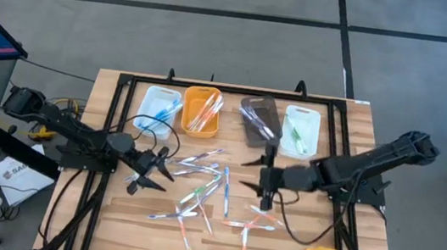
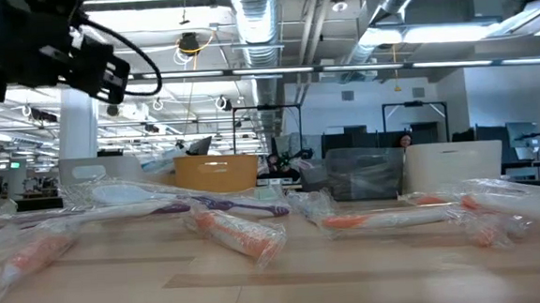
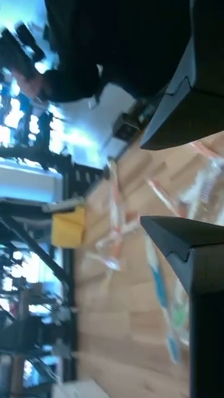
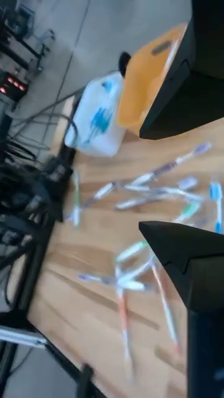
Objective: Pick & Place Toothbrushes
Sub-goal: Put the green toothbrush into right white the bin
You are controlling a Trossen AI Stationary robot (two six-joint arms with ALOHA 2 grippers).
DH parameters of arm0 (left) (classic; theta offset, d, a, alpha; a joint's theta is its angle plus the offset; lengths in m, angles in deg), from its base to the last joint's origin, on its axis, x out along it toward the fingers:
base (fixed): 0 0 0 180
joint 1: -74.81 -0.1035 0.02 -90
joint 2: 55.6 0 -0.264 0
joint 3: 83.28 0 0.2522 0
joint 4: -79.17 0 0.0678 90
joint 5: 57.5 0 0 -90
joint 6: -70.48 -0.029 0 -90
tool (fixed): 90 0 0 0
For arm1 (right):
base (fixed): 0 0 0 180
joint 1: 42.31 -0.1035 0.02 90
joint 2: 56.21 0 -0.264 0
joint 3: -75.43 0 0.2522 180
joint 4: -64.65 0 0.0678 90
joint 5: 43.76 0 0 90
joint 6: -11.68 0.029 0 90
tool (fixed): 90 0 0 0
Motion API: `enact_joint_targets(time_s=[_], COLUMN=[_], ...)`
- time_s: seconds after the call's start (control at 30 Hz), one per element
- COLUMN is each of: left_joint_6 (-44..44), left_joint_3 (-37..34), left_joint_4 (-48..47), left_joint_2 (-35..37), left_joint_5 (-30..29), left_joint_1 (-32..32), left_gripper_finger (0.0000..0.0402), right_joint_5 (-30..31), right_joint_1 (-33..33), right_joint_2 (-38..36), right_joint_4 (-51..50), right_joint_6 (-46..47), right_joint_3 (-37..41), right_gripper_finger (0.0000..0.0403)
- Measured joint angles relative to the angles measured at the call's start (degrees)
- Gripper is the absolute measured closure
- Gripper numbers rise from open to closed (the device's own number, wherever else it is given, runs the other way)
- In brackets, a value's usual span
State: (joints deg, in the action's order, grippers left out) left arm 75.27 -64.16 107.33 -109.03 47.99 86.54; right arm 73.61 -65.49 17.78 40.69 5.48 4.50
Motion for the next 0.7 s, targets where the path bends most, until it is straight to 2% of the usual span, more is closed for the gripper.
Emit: enact_joint_targets(time_s=[0.27, 0.5, 0.7], left_joint_6=[-1.49, -1.15, 3.16], left_joint_3=[0.00, -0.02, -0.01], left_joint_4=[2.26, 4.24, 10.68], left_joint_2=[0.00, 0.00, 0.00], left_joint_5=[-1.36, -2.40, -2.15], left_joint_1=[1.94, 1.92, 4.06], left_gripper_finger=[0.0206, 0.0133, 0.0084], right_joint_5=[1.35, 1.46, 1.47], right_joint_1=[-5.44, -5.13, -4.44], right_joint_2=[5.96, 7.91, 7.91], right_joint_4=[0.82, 0.76, 0.82], right_joint_6=[6.49, 8.22, 9.19], right_joint_3=[-0.08, -0.06, -0.06], right_gripper_finger=[0.0179, 0.0180, 0.0180])
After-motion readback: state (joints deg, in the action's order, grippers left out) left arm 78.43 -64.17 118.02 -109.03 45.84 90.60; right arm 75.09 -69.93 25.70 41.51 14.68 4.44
